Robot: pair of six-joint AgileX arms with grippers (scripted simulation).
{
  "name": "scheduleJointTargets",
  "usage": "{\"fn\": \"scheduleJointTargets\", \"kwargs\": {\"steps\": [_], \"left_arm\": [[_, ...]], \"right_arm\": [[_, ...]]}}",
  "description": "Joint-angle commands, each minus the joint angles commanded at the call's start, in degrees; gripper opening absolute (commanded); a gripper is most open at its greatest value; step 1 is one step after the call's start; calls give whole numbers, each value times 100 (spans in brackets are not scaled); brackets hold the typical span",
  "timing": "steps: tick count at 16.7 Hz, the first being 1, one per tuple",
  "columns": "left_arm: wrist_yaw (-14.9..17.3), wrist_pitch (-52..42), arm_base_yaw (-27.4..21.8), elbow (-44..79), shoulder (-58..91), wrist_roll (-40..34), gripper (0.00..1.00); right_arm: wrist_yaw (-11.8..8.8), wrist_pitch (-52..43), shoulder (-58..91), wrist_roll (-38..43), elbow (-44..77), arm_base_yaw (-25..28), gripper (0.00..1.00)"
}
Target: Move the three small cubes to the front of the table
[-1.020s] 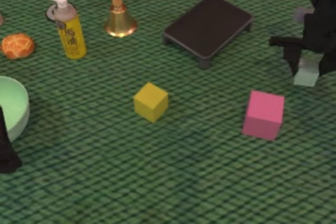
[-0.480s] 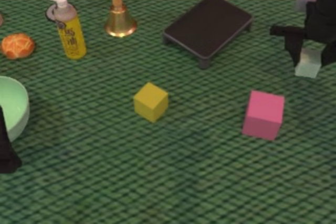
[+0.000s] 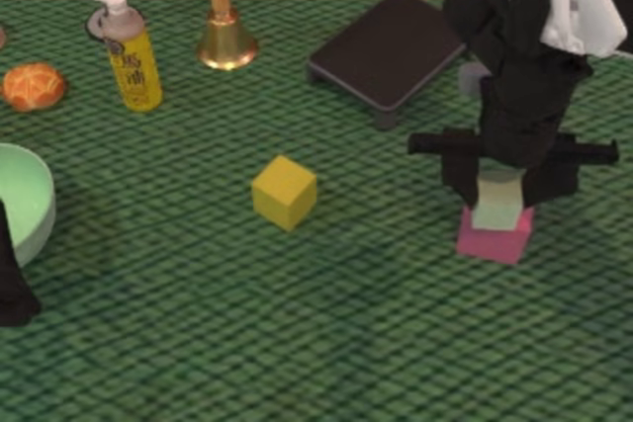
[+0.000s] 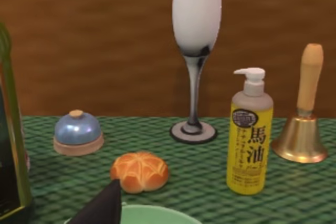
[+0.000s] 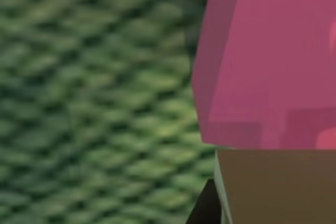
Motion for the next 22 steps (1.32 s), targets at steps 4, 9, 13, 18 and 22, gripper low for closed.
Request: {"fn": "scheduleJointTargets", "kwargs": {"steps": [4,9,13,18,22], "left_arm": [[0,0,0,0,0,0,100],[0,0,0,0,0,0,100],[0,0,0,0,0,0,100],[0,0,0,0,0,0,100],[0,0,0,0,0,0,100]], "right_arm": [[1,365,-1095,751,-1517,1142,0],[17,574,-1675,1146,-2134,1728,0],[9,579,-1644,1145,-2136,1707,0],[10,1438,-1307,1164,-2611,1722,0],[19,2127,-1004,1178,-3007,1748,0]]}}
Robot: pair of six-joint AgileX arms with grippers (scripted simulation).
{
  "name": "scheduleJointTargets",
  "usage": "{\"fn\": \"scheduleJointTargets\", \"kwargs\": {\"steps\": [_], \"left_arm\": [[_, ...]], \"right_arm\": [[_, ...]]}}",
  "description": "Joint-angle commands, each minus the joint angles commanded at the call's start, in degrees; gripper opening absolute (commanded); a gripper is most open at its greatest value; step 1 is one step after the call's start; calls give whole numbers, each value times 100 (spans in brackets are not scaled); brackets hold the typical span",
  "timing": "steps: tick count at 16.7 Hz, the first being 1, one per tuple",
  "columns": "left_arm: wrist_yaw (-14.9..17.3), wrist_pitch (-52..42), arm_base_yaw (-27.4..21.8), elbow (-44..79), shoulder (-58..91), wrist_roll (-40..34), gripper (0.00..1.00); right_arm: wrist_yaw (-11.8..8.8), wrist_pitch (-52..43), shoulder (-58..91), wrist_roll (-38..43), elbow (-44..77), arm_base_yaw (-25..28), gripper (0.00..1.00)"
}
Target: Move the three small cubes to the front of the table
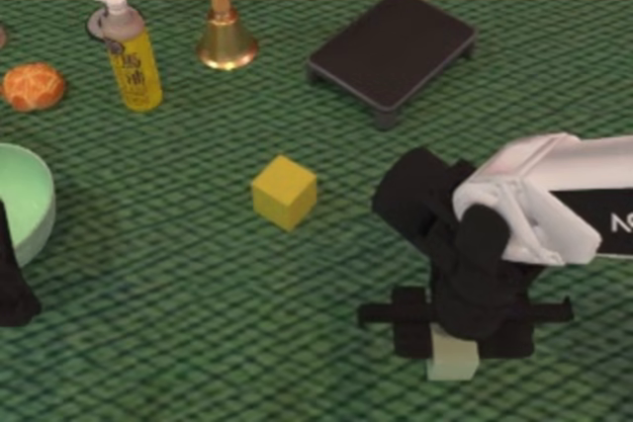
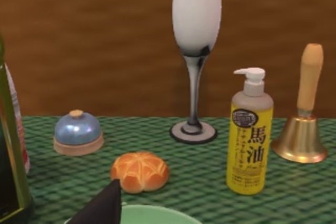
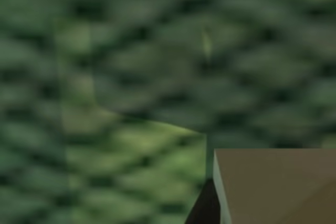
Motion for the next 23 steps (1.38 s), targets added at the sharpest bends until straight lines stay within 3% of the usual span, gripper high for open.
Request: {"fn": "scheduleJointTargets", "kwargs": {"steps": [4,17,23], "left_arm": [[0,0,0,0,0,0,100],[0,0,0,0,0,0,100],[0,0,0,0,0,0,100]], "right_arm": [[1,31,19,1,-22,3,0],[1,31,19,1,-22,3,98],[1,31,19,1,-22,3,100]]}}
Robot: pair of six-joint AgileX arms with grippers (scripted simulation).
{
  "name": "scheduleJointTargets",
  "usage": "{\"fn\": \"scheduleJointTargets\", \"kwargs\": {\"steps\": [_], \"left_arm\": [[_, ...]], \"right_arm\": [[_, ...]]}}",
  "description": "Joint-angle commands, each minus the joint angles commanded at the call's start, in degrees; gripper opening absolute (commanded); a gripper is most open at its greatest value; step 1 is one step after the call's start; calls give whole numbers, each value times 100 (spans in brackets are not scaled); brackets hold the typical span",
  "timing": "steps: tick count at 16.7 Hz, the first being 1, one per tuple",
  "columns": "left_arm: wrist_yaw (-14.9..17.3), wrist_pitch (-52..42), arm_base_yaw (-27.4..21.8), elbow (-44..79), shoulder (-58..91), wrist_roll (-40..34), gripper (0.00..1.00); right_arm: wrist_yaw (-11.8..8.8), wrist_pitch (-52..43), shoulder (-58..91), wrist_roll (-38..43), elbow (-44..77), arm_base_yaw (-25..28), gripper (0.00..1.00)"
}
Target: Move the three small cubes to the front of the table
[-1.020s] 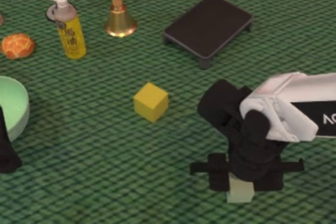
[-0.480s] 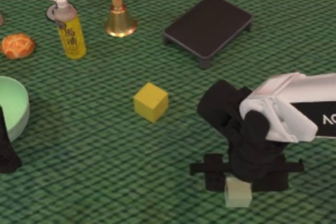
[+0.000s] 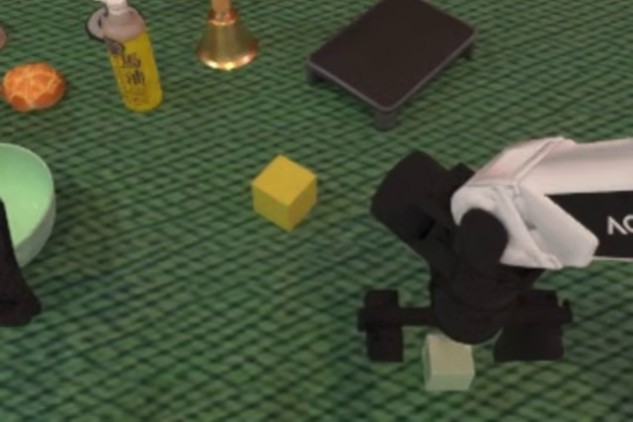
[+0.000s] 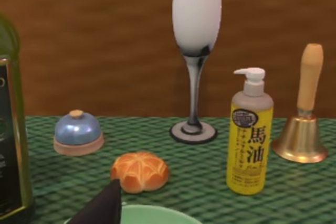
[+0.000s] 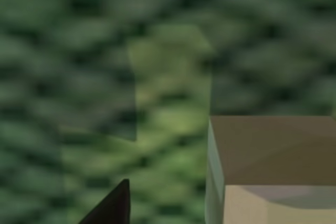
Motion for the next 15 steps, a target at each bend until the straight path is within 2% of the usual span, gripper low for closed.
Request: {"fn": "scheduleJointTargets", "kwargs": {"steps": [5,11,15], "left_arm": [[0,0,0,0,0,0,100],[0,0,0,0,0,0,100],[0,0,0,0,0,0,100]], "right_arm": [[-1,-99,-43,1,74,9,100],[-6,-1357,-573,13,725,57,100],[-3,-1580,-723,0,862,61,100]]}}
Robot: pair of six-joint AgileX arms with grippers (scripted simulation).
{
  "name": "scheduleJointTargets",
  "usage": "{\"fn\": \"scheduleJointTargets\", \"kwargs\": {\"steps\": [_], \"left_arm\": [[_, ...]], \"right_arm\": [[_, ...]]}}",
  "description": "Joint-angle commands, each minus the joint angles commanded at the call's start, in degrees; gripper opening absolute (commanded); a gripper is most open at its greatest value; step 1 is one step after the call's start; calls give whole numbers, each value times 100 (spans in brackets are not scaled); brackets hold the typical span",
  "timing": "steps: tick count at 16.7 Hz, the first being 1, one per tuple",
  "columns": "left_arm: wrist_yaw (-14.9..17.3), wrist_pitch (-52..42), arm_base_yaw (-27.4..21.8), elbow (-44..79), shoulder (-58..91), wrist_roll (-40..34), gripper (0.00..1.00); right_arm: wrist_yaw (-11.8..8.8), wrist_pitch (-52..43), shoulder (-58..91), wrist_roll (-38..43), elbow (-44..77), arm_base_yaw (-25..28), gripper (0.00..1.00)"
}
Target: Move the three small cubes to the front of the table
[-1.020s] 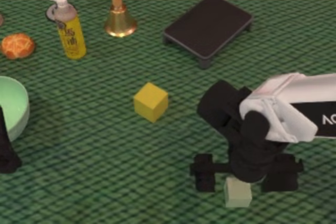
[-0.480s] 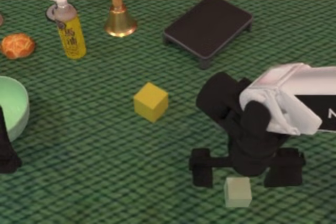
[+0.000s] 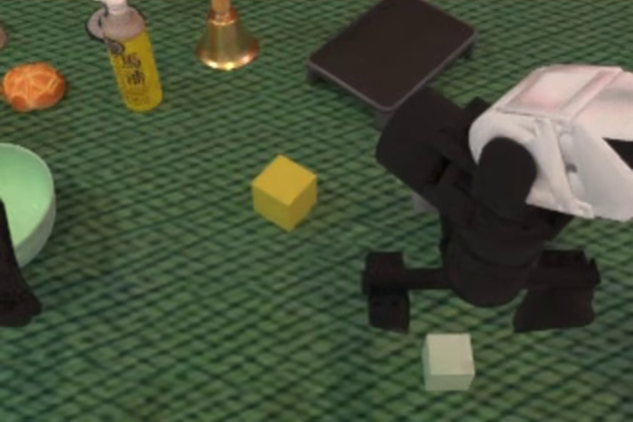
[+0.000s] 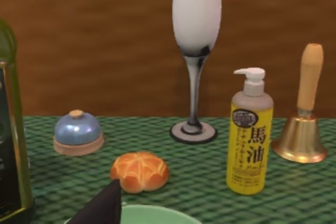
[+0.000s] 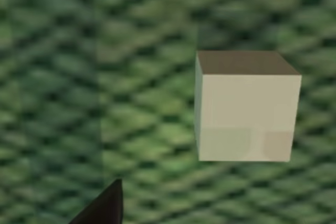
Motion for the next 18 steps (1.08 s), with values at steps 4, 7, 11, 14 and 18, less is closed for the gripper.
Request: {"fn": "scheduleJointTargets", "kwargs": {"steps": [4,7,11,14,18], "left_arm": [[15,-48,-29,56,35,9,100],[113,-475,-263,579,439,82,100],[274,-1606,-770,2027,1814,251,100],[367,-2824,-1196,3437,3484,396,100],[430,-4645,-1776,5452,6290,576,100]], "right_arm": [[1,43,-19,-25,-28,-33,100],[10,288,-399,-241,-133,-90,100],[33,911,-1482,-765,-525,-318,100],[42,1571,-2712,-1301,-1057,-657,100],[25,2532,-4558,-2061,-2053,-1293,100]]}}
